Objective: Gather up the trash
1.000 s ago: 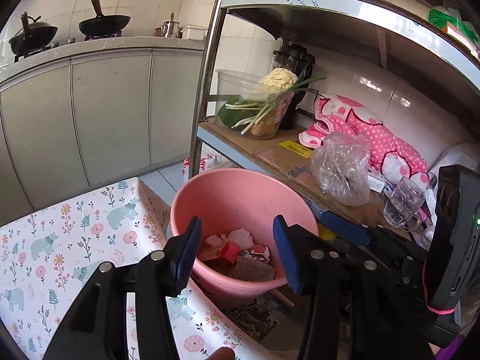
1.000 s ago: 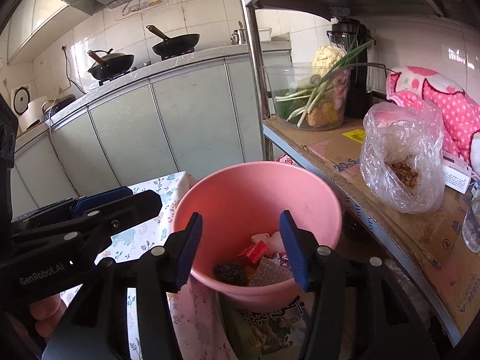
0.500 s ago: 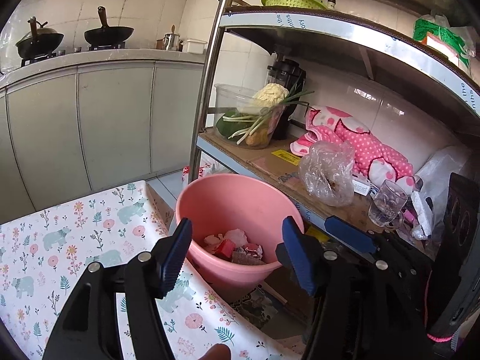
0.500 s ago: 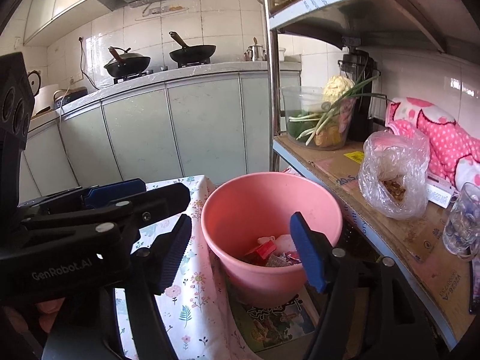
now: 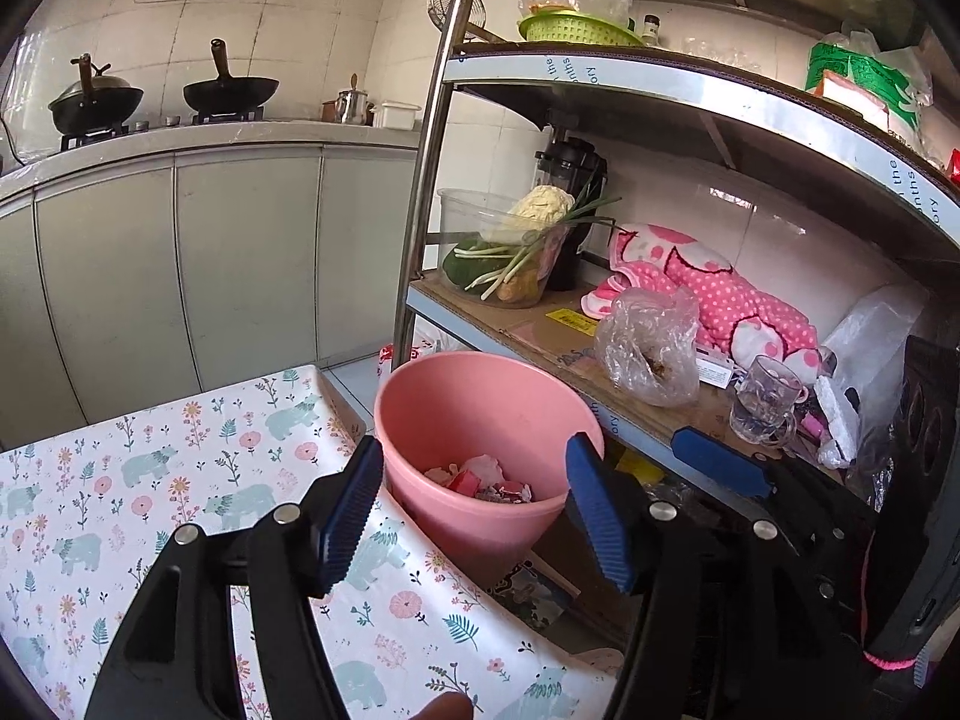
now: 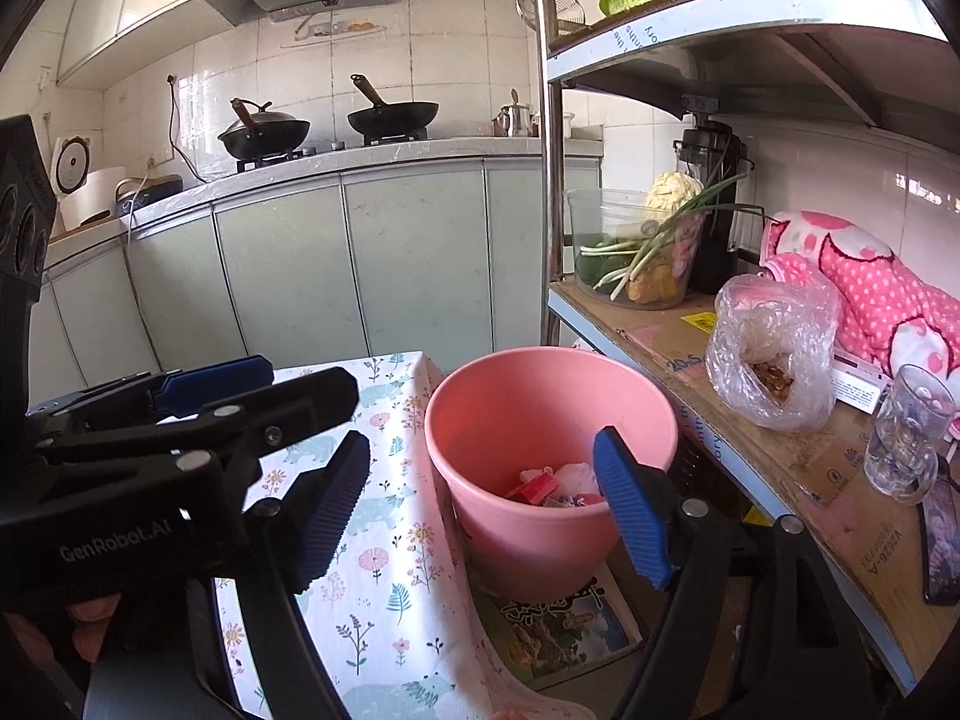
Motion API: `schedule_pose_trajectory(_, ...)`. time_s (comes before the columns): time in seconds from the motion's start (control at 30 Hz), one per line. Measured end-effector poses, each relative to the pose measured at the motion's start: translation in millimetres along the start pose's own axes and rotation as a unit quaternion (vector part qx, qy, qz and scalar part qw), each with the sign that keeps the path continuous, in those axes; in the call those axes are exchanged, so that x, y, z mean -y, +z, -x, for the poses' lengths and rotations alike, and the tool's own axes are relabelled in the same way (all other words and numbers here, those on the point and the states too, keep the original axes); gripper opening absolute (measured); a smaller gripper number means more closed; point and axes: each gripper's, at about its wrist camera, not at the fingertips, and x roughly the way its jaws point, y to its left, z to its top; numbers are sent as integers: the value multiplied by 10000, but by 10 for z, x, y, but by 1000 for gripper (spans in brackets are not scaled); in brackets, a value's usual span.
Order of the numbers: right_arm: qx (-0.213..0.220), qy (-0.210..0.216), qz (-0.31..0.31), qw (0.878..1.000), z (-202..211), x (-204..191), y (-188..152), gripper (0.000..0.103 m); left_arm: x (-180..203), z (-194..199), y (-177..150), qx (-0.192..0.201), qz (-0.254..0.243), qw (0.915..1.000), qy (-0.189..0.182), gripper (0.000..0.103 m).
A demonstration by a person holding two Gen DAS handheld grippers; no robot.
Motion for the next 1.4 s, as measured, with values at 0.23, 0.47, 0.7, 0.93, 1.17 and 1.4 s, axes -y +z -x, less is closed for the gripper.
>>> schedule_pose_trajectory(0.23,-32,-175,-3,9998,96,11,-83,77,12,81,-84,7,10,10000,57,62)
schedule_pose_trajectory(0.47,-27,-247,4,9997,142,10,-99,77,100,166,-134,146,-135,9997,162,61)
schedule_pose_trajectory(0.7,-87,-282,47,9996,144,-31,-129,77,112,220,-153,189,-133,9995,207,61)
schedule_pose_trajectory(0.93,-123,-277,94,9995,129,-72,-137,77,63,254,-169,223,-93,9995,220,61)
schedule_pose_trajectory(1.17,-136,-257,148,9995,109,-99,-118,77,46,275,-172,243,-73,9994,216,61)
schedule_pose_trajectory(1.4,-133,-251,192,9994,109,-123,-101,77,16,309,-171,277,-45,9994,216,61)
